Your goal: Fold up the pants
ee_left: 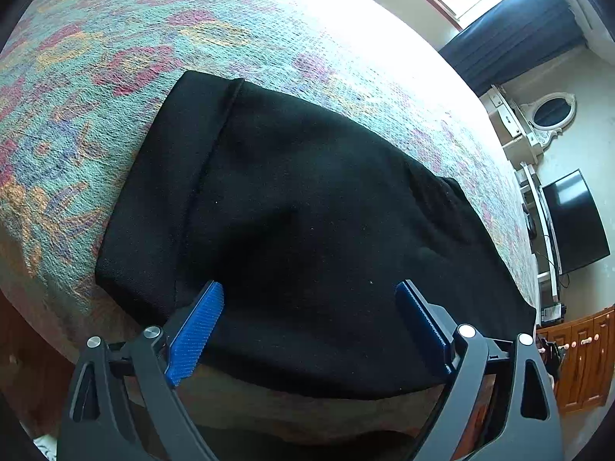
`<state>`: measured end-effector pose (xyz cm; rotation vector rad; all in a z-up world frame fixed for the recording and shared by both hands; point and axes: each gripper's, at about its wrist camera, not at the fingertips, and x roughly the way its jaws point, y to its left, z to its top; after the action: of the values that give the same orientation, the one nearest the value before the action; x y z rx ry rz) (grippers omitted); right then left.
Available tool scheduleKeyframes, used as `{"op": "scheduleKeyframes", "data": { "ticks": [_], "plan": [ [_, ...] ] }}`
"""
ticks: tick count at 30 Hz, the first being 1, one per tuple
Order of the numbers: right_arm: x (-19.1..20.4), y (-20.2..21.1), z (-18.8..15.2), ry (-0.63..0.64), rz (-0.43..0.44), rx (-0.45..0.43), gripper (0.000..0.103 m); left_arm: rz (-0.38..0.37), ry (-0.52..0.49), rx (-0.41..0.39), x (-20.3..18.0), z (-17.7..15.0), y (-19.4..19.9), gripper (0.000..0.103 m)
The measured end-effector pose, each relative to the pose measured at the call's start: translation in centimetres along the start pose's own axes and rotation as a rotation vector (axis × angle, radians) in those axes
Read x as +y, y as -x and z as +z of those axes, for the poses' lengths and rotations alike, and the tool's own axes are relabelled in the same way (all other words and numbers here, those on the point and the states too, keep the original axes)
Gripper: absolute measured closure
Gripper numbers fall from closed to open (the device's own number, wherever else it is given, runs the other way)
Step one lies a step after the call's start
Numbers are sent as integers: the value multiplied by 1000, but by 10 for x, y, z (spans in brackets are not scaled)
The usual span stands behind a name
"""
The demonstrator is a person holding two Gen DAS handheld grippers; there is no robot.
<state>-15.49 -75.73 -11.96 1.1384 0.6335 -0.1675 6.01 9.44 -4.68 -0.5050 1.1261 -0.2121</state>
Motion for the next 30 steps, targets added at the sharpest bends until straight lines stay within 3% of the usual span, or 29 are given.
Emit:
{"op": "scheduleKeyframes", "data": {
  "ticks": [3,6,9,12,13,18,26,30],
  "plan": [
    [5,-13,7,26,5,43,34,-8,-14,-1,1,-1,1,13],
    [14,-22,8,83,1,106,36,-17,-15,-3,2,-2,2,13],
    [28,-31,1,165,-35,190,51,-26,0,0,4,-1,3,13],
    [36,-31,-3,203,-102,214,77,-32,20,14,10,1,5,13],
    [38,-31,-4,202,-106,226,78,-34,29,21,11,2,5,13],
    [79,-29,-11,238,-169,191,81,-38,59,47,12,6,13,13],
    [185,6,-27,390,-137,136,82,-52,71,14,22,-4,23,13],
    [251,15,-53,490,-120,120,82,-41,73,9,18,-2,26,13]
  ]
}}
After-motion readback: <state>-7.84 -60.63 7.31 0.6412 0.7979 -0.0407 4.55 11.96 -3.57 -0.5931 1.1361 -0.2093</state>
